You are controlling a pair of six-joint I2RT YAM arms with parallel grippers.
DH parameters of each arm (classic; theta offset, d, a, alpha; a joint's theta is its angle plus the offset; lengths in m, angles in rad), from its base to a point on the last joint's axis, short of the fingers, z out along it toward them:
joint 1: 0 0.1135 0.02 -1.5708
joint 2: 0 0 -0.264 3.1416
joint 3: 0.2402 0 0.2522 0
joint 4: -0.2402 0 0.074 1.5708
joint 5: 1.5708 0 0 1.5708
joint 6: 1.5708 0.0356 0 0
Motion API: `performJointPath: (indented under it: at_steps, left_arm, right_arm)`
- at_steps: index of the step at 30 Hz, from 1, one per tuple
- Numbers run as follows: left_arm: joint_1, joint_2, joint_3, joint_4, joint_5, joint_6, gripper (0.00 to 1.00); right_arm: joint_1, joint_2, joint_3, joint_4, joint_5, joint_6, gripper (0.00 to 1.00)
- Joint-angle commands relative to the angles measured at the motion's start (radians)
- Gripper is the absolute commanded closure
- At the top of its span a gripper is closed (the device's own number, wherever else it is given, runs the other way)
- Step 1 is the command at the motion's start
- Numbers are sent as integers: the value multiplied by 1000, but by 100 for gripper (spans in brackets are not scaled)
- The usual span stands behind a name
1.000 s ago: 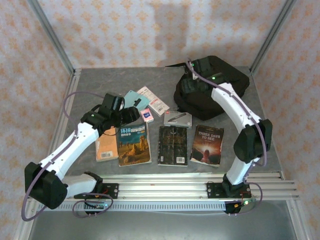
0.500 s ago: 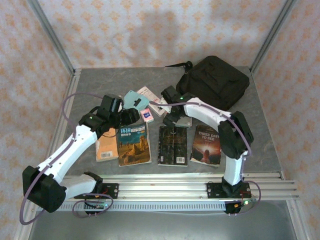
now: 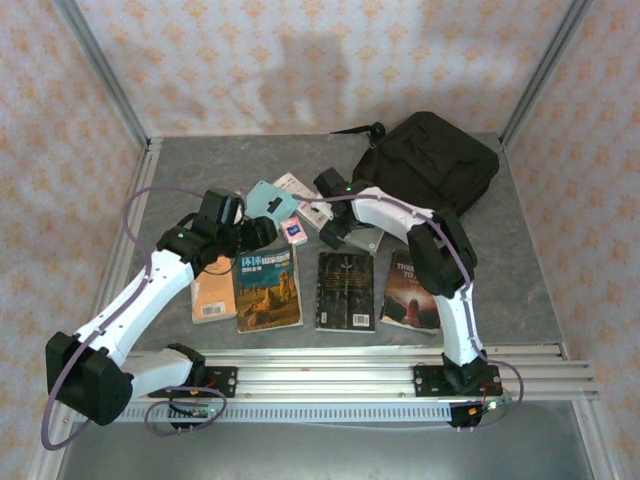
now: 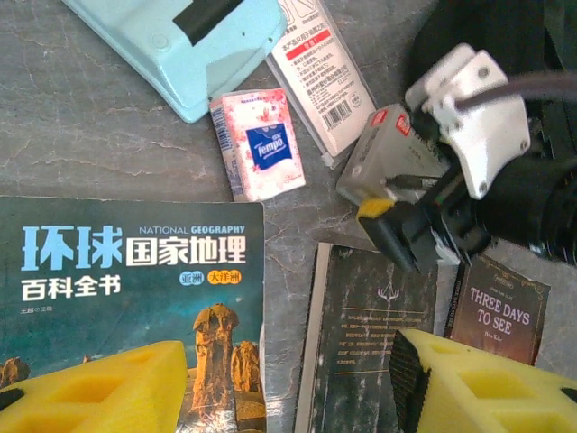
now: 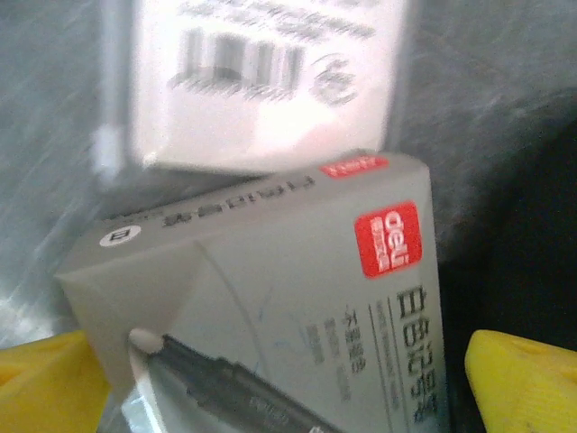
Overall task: Pack the student bag
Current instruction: Move the student bag to the top-right of the table.
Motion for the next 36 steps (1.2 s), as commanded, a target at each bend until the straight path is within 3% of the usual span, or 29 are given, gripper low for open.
performJointPath:
  at_steps: [1, 9, 13, 16, 24, 29, 36]
  left_arm:
    - [13, -10, -10, 13, 12, 15, 37]
    - [28, -5, -13, 13, 12, 13, 38]
    - [32, -6, -13, 12, 17, 13, 38]
    - [31, -11, -16, 12, 18, 14, 37]
    - [31, -5, -21, 29, 37, 6, 38]
    - [31, 1, -24, 36, 49, 5, 38]
    - [30, 9, -14, 31, 64, 0, 38]
  right_arm:
    - [-40, 63, 114, -8, 112, 103, 2]
    - [-92, 228, 450, -163, -10, 370, 4]
    - [-112, 243, 555, -241, -27, 427, 5]
    - [-111, 169, 509, -241, -12, 477, 5]
    - [-106, -7, 199, -136, -230, 639, 5]
    - [-110, -35, 92, -72, -136, 639, 1]
    - [-191, 83, 210, -121, 21, 630, 0]
